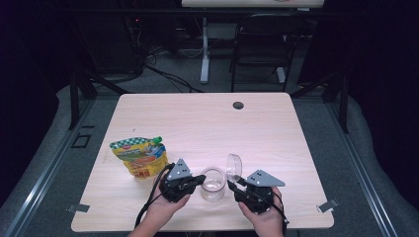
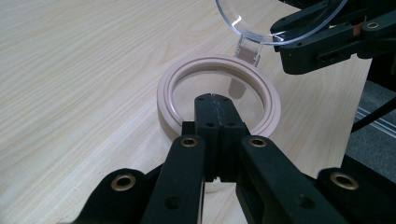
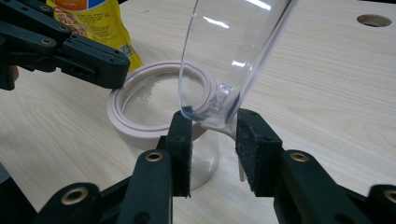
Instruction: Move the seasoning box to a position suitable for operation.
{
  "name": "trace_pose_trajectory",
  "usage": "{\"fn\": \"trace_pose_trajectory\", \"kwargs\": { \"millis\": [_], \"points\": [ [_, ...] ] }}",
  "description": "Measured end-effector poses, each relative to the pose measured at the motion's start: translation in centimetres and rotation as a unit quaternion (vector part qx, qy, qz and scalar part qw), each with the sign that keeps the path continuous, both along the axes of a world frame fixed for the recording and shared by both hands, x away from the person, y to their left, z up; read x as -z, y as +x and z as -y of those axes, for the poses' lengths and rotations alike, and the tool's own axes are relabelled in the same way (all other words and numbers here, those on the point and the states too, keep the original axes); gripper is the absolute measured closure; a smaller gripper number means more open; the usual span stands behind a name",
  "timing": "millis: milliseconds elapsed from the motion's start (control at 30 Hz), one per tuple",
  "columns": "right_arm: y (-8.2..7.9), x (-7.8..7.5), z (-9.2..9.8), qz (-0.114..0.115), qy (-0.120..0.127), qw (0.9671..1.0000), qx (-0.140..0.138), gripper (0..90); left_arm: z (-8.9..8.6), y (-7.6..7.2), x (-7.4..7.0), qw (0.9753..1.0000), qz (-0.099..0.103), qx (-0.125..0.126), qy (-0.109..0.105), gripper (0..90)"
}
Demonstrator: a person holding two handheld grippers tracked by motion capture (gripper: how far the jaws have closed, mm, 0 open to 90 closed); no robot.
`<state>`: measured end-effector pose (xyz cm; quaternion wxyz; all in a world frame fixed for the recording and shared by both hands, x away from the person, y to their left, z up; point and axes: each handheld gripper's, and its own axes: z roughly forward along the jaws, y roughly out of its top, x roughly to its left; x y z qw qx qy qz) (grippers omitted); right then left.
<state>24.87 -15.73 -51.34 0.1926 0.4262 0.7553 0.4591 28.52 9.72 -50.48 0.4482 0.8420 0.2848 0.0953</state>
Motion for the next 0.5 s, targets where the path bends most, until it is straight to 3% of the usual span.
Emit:
{"fn": "trace_pose_trajectory", "kwargs": {
  "millis": [500],
  "points": [
    [0.41, 0.18, -0.32, -0.007, -0.005, 1.0, 0.005, 72.1, -0.05, -0.03, 0.02, 1.0, 0.001, 0.001, 0.0, 90.0]
  ]
}}
